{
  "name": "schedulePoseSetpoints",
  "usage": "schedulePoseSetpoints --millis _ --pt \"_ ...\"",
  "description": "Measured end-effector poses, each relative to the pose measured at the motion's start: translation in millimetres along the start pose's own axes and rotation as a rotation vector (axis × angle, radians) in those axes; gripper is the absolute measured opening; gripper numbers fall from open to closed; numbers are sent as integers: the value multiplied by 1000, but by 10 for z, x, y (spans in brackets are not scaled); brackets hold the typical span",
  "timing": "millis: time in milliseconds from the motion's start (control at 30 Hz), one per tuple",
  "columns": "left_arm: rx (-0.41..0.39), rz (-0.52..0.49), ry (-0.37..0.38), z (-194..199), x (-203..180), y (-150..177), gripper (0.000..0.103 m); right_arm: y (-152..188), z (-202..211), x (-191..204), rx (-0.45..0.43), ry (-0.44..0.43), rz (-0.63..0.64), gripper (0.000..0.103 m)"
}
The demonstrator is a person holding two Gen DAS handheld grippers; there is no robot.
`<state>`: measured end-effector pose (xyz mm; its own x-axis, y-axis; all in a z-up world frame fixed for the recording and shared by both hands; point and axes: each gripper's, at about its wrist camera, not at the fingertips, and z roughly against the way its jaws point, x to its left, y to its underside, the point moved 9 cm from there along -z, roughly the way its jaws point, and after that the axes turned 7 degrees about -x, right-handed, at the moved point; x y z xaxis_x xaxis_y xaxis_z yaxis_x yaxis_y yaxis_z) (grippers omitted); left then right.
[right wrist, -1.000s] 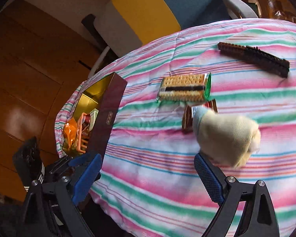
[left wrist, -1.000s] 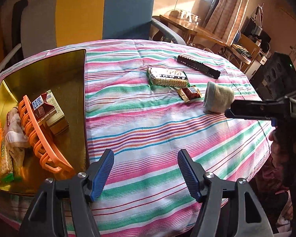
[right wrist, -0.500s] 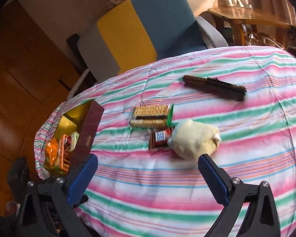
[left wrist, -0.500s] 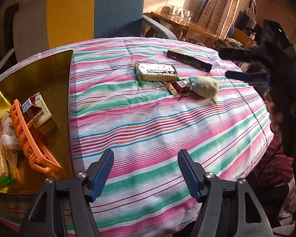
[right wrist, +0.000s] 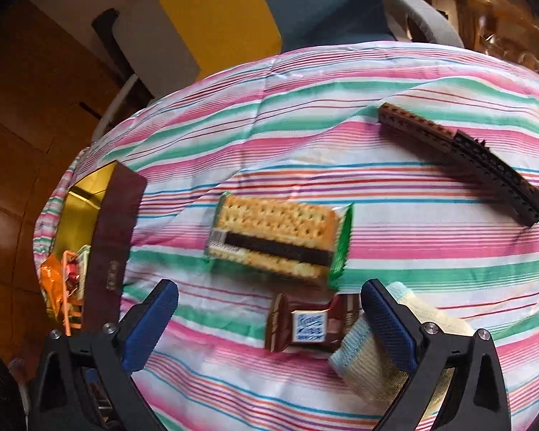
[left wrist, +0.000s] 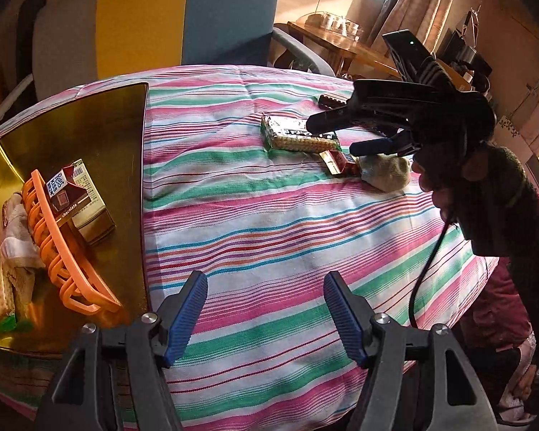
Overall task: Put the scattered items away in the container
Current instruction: 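Grasp the rolled beige sock with the right tool, then hold the beige sock in the right tool while the left tool moves toward the Kiss chocolate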
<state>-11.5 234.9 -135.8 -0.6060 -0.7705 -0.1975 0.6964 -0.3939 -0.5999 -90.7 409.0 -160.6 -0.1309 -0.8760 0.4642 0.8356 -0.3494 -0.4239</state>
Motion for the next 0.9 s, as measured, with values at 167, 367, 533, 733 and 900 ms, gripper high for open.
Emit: schedulePoseSetpoints --millis 167,367,533,733,900 --pt "-1 4 -2 5 14 -6 68 305 244 569 49 -300 6 103" --pt "9 -4 -4 -9 -9 33 69 95 720 66 -156 -121 -56 103" --pt "8 -16 -3 -4 -58 39 69 -204 657 -396 -130 -52 -148 103" --pt "-4 -5 -16 27 8 -1 69 -232 195 -232 23 35 -33 103" --pt "-12 2 -27 47 66 -25 69 -29 -132 -84 148 34 44 103"
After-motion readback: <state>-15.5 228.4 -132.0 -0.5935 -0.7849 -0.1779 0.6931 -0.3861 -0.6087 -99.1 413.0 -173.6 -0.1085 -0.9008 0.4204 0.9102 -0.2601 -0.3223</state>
